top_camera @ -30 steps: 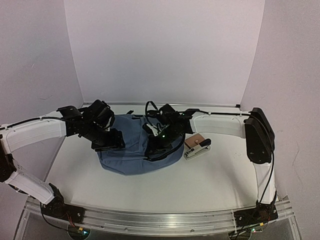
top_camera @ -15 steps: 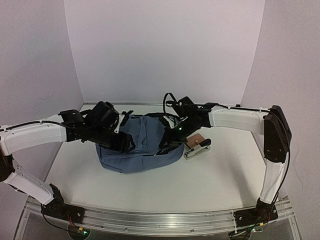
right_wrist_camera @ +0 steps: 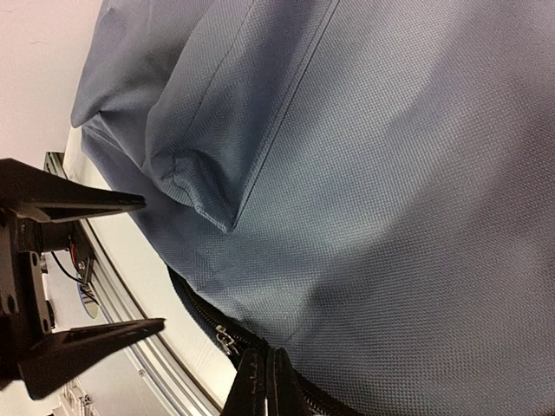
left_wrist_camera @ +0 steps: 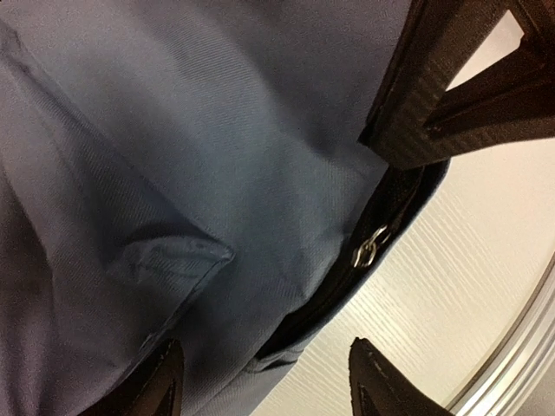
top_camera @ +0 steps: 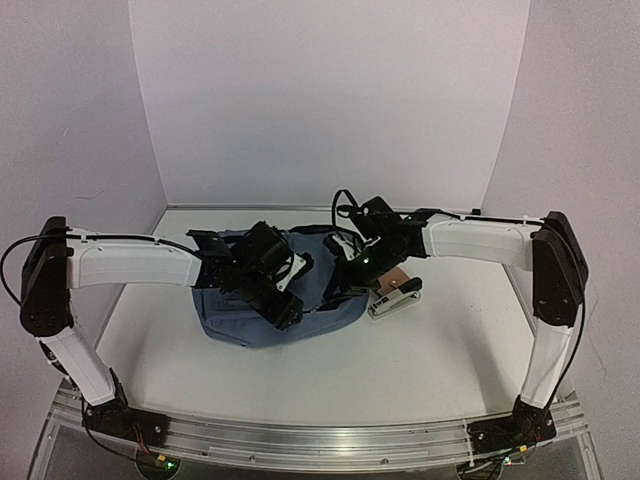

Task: Pack the student bag
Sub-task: Zip the student bag at the center of the board.

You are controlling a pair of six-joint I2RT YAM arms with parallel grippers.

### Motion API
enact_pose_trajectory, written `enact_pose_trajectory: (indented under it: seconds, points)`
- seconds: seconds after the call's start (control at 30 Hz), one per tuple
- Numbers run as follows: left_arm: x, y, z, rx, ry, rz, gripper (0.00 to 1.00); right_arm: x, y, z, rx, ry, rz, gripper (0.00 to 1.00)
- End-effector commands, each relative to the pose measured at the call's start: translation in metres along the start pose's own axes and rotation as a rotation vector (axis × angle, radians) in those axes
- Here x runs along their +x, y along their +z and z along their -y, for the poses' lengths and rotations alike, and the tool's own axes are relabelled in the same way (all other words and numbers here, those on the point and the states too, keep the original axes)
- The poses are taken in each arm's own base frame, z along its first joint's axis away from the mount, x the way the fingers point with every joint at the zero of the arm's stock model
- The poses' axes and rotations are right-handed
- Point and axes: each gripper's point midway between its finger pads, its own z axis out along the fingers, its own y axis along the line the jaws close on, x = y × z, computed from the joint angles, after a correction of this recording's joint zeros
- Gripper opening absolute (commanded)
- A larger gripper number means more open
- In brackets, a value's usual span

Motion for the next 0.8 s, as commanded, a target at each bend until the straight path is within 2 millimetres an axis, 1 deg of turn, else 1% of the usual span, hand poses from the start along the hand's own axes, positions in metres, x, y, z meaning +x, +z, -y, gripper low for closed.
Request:
enact_pose_trajectory:
  seconds: [0.0,0.03,0.1,0.17,0.27,0.43,0.5,0.6,0.67,0.77]
  points:
    - [-0.023,0.004,0.007,-0.014,0.084,0.043,0.59,-0.019,-0.030,-0.002,0.007,-0.008,0.097,0.00]
    - [-0.020,0.007,0.005,-0.024,0.083,0.030,0.54,-0.019,-0.031,0.000,0.009,-0.006,0.098,0.00]
    - [-0.013,0.011,0.000,-0.048,0.082,-0.004,0.40,-0.019,-0.033,0.005,0.017,0.000,0.103,0.00]
    - [-0.004,0.013,-0.003,-0.060,0.082,-0.047,0.30,-0.021,-0.036,0.011,0.026,0.009,0.109,0.00]
    - [0.009,0.009,-0.006,-0.072,0.070,-0.089,0.19,-0.024,-0.040,0.019,0.036,0.017,0.120,0.00]
    - [0.035,-0.004,-0.024,-0.160,0.054,-0.172,0.01,-0.029,-0.051,0.036,0.064,0.030,0.145,0.00]
    - [0.048,-0.010,-0.036,-0.218,0.056,-0.217,0.00,-0.031,-0.057,0.051,0.089,0.046,0.159,0.00]
    - [0.061,-0.017,-0.048,-0.277,0.053,-0.254,0.00,-0.033,-0.065,0.079,0.135,0.081,0.172,0.00]
    - [0.067,-0.020,-0.055,-0.303,0.045,-0.272,0.00,-0.036,-0.072,0.101,0.171,0.105,0.189,0.00]
    - [0.073,-0.024,-0.065,-0.343,0.045,-0.297,0.00,-0.046,-0.084,0.124,0.202,0.136,0.220,0.00]
